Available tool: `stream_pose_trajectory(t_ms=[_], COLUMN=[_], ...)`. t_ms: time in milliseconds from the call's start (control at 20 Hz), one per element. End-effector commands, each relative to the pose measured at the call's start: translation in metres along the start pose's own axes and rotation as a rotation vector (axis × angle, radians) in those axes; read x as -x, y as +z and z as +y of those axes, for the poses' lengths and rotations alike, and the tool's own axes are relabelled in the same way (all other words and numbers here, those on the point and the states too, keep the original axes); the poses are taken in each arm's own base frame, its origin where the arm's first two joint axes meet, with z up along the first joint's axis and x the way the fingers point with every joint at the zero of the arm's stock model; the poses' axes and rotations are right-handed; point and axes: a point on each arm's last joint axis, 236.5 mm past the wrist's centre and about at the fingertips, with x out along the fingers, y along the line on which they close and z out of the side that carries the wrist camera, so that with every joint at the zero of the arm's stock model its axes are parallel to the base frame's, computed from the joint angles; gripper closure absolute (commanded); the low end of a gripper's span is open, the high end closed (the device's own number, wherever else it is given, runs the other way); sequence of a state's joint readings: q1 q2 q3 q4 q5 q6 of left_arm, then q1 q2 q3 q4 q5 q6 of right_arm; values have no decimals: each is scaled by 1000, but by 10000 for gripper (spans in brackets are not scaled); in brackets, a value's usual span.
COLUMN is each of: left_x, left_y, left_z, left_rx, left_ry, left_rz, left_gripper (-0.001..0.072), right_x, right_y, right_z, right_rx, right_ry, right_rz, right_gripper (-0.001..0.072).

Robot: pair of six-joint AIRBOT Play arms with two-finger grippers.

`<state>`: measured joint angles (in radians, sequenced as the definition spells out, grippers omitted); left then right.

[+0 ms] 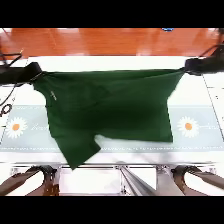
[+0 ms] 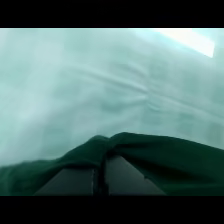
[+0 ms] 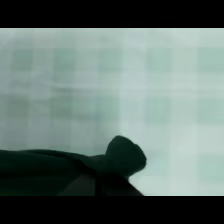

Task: Fold the shirts.

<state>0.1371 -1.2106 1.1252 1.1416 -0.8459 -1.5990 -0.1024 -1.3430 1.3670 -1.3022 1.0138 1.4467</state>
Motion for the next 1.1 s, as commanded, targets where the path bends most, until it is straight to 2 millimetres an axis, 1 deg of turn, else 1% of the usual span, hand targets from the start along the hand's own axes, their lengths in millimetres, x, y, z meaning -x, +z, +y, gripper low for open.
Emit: stream_pose_trajectory(t_ms=[0, 50, 100, 150, 200, 250, 300, 350, 400, 450, 500, 550, 600, 650, 700, 750, 850, 950, 1000, 1050], left_x=[-87, -100, -110, -114, -114, -103, -87, -66, -40, -15, 11, 31, 48, 57, 60, 60, 54, 45, 40, 37], left_y=[18, 26, 35, 46, 55, 64, 71, 74, 70, 57, 28, 0, -30, -55, -82, -106, -148, -193, -214, -229], left_z=[23, 25, 25, 23, 19, 21, 31, 50, 77, 102, 128, 148, 164, 170, 173, 170, 156, 142, 138, 136], left_rx=[23, 24, 30, 38, 47, 28, 0, -24, -40, -86, -98, -46, 47, 141, 235, 306, 464, 586, 606, 606], left_ry=[14, 14, 11, 6, 0, 7, 39, 97, 162, 199, 230, 241, 232, 200, 155, 87, -61, -175, -191, -191], left_rz=[48, 52, 50, 37, 30, 43, 68, 109, 166, 242, 366, 454, 493, 476, 422, 352, 273, 298, 336, 366], left_gripper=[688, 687, 664, 496, 211, 199, 199, 200, 200, 202, 202, 202, 202, 203, 202, 202, 202, 202, 202, 202], right_x=[-112, -131, -144, -155, -158, -153, -141, -123, -103, -82, -65, -44, -26, -13, -7, -6, -5, -3, -3, -2], right_y=[17, 24, 31, 37, 41, 47, 54, 58, 57, 45, 22, -11, -42, -74, -101, -124, -155, -181, -197, -208], right_z=[-4, -3, -1, -1, -3, -9, -18, -33, -52, -79, -113, -151, -174, -185, -184, -173, -138, -104, -91, -83], right_rx=[-115, -141, -165, -190, -202, -226, -246, -258, -276, -299, -298, -315, -349, -409, -485, -565, -669, -745, -761, -772], right_ry=[89, 115, 135, 146, 148, 145, 144, 138, 127, 96, 6, -112, -179, -194, -173, -114, 44, 155, 172, 183], right_rz=[34, 37, 34, 27, 29, 28, 29, 38, 57, 98, 167, 255, 316, 351, 345, 304, 193, 155, 174, 184], right_gripper=[690, 689, 582, 289, 293, 294, 294, 294, 295, 295, 295, 295, 295, 295, 295, 295, 295, 295, 295, 295])
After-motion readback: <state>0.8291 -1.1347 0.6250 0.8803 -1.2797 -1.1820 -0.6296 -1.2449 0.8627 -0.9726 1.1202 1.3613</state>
